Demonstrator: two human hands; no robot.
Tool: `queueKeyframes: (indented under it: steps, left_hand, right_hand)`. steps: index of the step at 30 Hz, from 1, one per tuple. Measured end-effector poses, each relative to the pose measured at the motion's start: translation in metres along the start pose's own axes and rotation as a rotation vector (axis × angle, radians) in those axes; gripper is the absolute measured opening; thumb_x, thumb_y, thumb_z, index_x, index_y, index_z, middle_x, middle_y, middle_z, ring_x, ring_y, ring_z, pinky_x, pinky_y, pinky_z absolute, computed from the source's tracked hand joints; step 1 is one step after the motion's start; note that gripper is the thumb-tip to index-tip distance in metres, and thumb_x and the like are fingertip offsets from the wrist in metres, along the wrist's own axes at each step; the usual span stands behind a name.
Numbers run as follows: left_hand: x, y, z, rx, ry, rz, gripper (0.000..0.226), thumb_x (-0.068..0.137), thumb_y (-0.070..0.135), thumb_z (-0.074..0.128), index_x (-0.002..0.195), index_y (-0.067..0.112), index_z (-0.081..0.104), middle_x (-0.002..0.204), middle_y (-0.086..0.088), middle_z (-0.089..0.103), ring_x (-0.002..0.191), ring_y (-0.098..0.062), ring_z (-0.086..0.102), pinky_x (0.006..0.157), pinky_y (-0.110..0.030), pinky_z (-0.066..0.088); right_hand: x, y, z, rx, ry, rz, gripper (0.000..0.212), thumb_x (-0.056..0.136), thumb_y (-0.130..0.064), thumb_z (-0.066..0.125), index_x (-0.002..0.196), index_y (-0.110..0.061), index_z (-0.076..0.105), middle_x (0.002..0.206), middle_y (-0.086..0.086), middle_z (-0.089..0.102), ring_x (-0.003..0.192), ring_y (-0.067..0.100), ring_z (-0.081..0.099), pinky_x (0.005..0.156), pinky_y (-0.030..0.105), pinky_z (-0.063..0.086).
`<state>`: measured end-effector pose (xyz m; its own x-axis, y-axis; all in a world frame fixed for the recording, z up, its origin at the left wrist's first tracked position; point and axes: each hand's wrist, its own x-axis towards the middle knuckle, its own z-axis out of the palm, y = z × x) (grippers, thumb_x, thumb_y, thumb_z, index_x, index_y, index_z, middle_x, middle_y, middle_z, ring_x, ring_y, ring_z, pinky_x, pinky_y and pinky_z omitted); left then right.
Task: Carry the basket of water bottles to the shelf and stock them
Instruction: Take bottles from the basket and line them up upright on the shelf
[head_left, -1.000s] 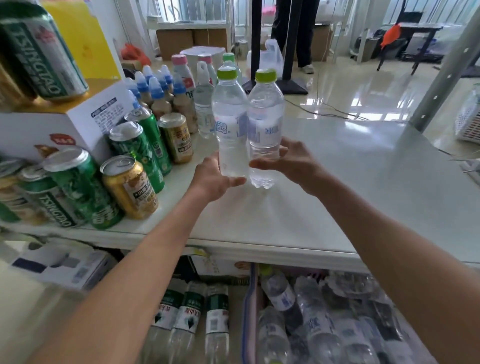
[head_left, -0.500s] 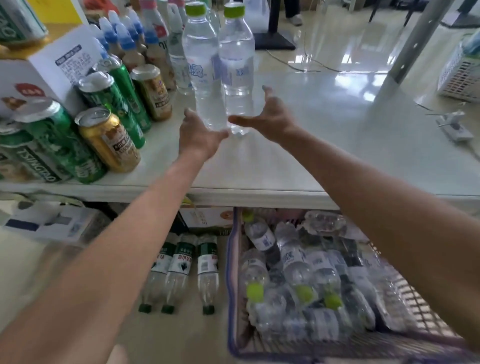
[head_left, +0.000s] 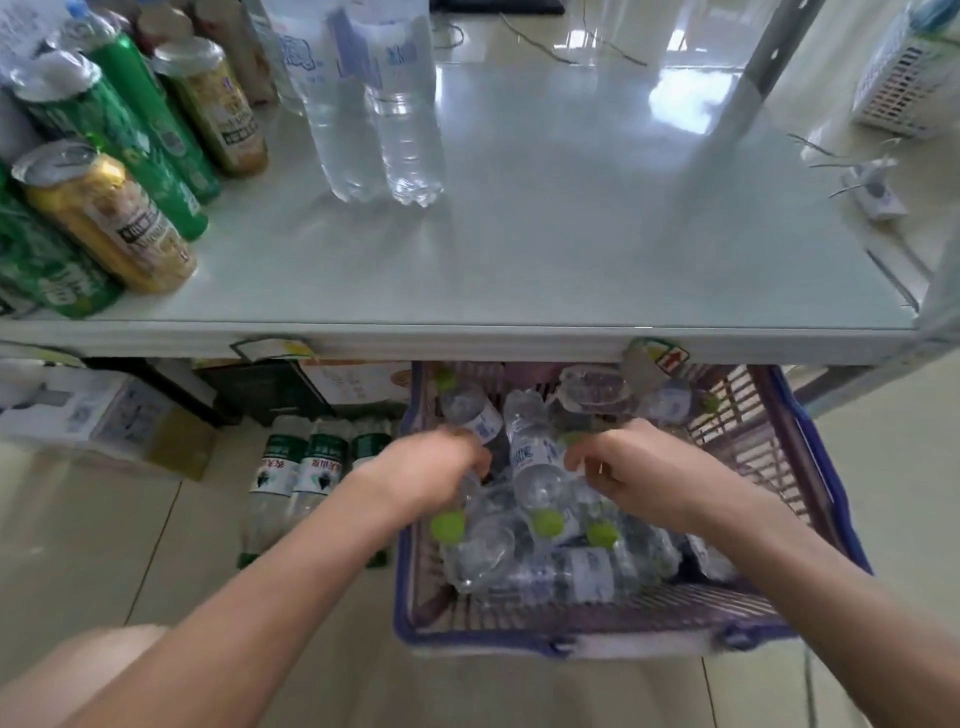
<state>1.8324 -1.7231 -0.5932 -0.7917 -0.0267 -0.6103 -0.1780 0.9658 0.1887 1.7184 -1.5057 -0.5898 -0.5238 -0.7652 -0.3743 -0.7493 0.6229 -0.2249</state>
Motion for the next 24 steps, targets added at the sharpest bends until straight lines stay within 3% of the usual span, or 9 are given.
queueKeyframes:
  steps: [3,6,7,9,10,14,17,20,24]
  left_hand:
    - [0.003,0.011,-0.002,0.017,-0.075,-0.074,0.043,0.102,0.026,0.053,0.145,0.025,0.054,0.145,-0.006,0.059,0.127,-0.029,0.061,0.103,-0.04,0.055]
    - [0.005,0.023,0.003,-0.037,-0.171,-0.144,0.071,0.095,0.063,0.057,0.151,0.021,0.049,0.146,-0.005,0.06,0.127,-0.027,0.062,0.102,-0.037,0.055]
    - [0.003,0.029,0.005,0.0,-0.207,-0.156,0.075,0.092,0.066,0.061,0.15,0.02,0.049,0.142,-0.005,0.062,0.124,-0.025,0.064,0.096,-0.035,0.055]
    - [0.003,0.039,0.013,0.104,-0.221,-0.15,0.061,0.094,0.048,0.068,0.143,0.015,0.054,0.131,-0.007,0.066,0.113,-0.024,0.065,0.082,-0.033,0.052]
    - [0.002,0.044,0.016,0.143,-0.209,-0.162,0.053,0.096,0.035,0.067,0.142,0.012,0.053,0.13,-0.009,0.064,0.114,-0.026,0.065,0.081,-0.033,0.051]
    - [0.002,0.054,0.018,0.201,-0.097,-0.209,0.048,0.098,0.008,0.057,0.145,0.007,0.046,0.14,-0.02,0.053,0.128,-0.036,0.058,0.096,-0.043,0.055]
    - [0.001,0.049,0.006,0.128,0.03,-0.19,0.04,0.099,0.007,0.056,0.138,0.009,0.054,0.133,-0.015,0.059,0.122,-0.033,0.062,0.091,-0.039,0.053]
    - [-0.007,0.039,-0.019,-0.061,0.142,-0.234,0.041,0.088,0.01,0.068,0.129,0.01,0.059,0.116,-0.011,0.065,0.106,-0.031,0.068,0.082,-0.036,0.056]
    - [-0.034,0.018,-0.059,-0.366,0.302,-0.226,0.053,0.068,0.03,0.084,0.112,0.02,0.055,0.097,-0.001,0.067,0.088,-0.024,0.068,0.07,-0.037,0.057]
  right_hand:
    - [0.014,0.01,0.009,-0.039,-0.139,0.106,0.071,0.09,0.006,0.054,0.142,-0.042,0.048,0.137,0.001,0.061,0.096,0.017,0.068,0.073,0.031,0.061]
    - [0.02,0.019,0.018,-0.067,-0.29,0.125,0.09,0.089,0.01,0.057,0.152,-0.048,0.031,0.155,0.006,0.044,0.113,0.022,0.064,0.08,0.032,0.061]
    - [0.022,0.021,0.019,-0.042,-0.286,0.129,0.091,0.088,0.01,0.057,0.152,-0.049,0.029,0.156,0.006,0.041,0.117,0.024,0.062,0.078,0.032,0.06]
    - [0.028,0.018,0.021,-0.026,-0.2,0.119,0.092,0.086,0.011,0.057,0.152,-0.05,0.031,0.153,0.005,0.039,0.124,0.026,0.056,0.074,0.03,0.055]
    - [0.031,0.015,0.023,-0.051,-0.144,0.08,0.093,0.085,0.011,0.057,0.151,-0.05,0.031,0.152,0.004,0.038,0.131,0.027,0.05,0.08,0.032,0.052]
    - [0.048,0.001,0.04,-0.142,-0.052,-0.124,0.084,0.084,0.005,0.06,0.153,-0.037,0.036,0.161,-0.001,0.032,0.148,0.026,0.028,0.114,0.046,0.031]
    - [0.061,-0.002,0.055,-0.184,-0.081,-0.231,0.088,0.084,-0.002,0.066,0.155,-0.039,0.03,0.164,-0.006,0.028,0.152,0.025,0.022,0.119,0.055,0.023]
    - [0.067,-0.002,0.053,-0.209,-0.129,-0.278,0.087,0.087,-0.004,0.065,0.155,-0.043,0.028,0.165,-0.012,0.023,0.154,0.023,0.015,0.12,0.057,0.018]
    - [0.068,-0.001,0.047,-0.181,-0.145,-0.281,0.079,0.09,0.0,0.062,0.152,-0.041,0.037,0.164,-0.013,0.027,0.154,0.021,0.014,0.122,0.058,0.014]
